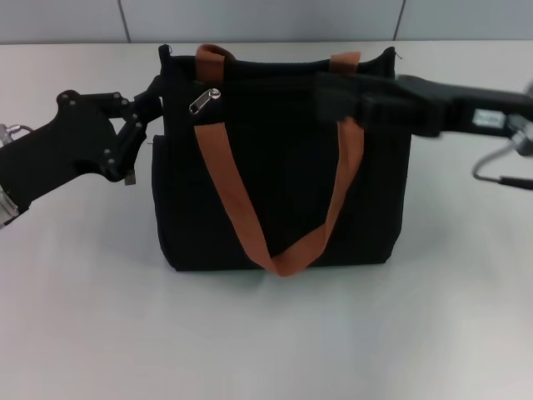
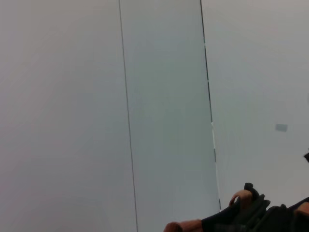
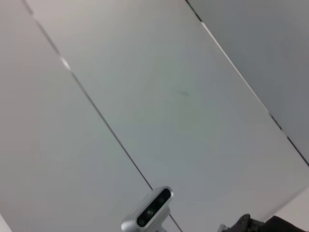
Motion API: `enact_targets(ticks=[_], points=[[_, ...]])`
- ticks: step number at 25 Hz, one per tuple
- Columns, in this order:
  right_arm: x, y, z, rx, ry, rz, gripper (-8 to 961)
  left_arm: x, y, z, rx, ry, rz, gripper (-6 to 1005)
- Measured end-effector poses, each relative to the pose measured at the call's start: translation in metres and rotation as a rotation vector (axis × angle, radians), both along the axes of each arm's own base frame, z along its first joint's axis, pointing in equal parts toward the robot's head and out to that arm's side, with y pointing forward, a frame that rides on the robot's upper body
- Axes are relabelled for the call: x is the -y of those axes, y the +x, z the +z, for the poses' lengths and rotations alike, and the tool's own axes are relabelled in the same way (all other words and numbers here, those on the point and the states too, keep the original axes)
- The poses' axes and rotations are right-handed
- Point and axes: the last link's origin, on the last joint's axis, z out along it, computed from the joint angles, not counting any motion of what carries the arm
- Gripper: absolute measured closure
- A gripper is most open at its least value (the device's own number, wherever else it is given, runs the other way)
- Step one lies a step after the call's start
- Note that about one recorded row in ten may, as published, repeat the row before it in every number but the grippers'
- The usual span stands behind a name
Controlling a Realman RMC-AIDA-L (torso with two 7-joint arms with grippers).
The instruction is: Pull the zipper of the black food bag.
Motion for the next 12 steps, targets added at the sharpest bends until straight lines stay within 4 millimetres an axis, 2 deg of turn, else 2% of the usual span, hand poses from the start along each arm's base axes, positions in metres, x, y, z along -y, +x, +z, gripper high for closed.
enact_targets(ticks=[2, 12], points=[[-0.014, -0.016, -0.007, 0.033, -0.094, -0.066, 215, 0.000, -0.002, -0.001, -0.002, 0.005, 0.015, 976], [-0.034, -0.033, -0.012, 0.066, -0.270, -0.258, 225, 0.006, -0.007, -0.001, 0.009, 0.008, 0.030, 976]])
